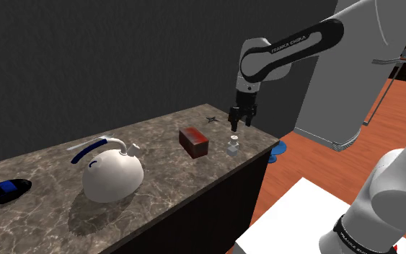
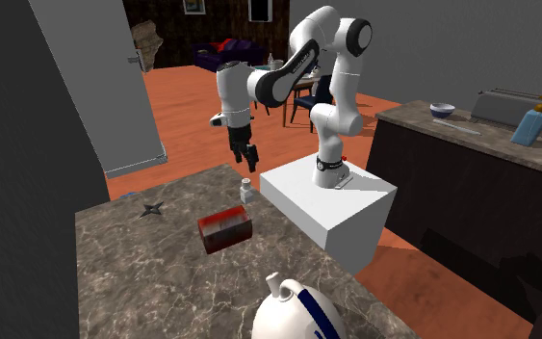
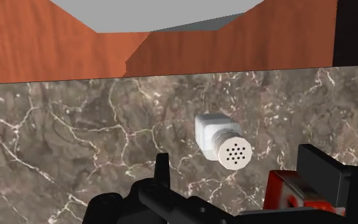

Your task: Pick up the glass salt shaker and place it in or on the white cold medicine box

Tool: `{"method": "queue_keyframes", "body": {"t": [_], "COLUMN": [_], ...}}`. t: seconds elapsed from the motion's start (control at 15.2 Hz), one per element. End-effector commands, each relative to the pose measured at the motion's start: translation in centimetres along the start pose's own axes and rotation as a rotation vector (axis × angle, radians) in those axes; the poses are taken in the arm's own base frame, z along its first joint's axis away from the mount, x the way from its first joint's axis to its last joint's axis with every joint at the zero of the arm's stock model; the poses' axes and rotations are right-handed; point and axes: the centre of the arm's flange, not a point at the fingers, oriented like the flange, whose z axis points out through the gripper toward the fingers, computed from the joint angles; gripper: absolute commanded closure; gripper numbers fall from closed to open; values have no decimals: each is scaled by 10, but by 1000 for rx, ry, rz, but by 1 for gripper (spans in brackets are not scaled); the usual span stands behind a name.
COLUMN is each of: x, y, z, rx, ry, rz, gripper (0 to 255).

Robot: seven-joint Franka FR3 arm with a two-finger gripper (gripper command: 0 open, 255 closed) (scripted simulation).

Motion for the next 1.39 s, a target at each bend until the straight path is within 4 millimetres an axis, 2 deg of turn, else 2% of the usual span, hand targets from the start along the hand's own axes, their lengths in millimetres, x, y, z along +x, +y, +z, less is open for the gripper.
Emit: {"method": "queue_keyframes", "body": {"t": [0.0,0.13,0.59,1.19,1.25,1.32], "x": [19,37,36,36,36,36], "y": [-1,-4,-5,-6,-6,-6], "z": [22,41,78,81,81,81], "rx": [20,38,38,38,38,38], "ry": [-13,-25,-25,-25,-25,-25], "rz": [7,12,12,12,12,12], "gripper": [0,0,0,0,255,255]}}
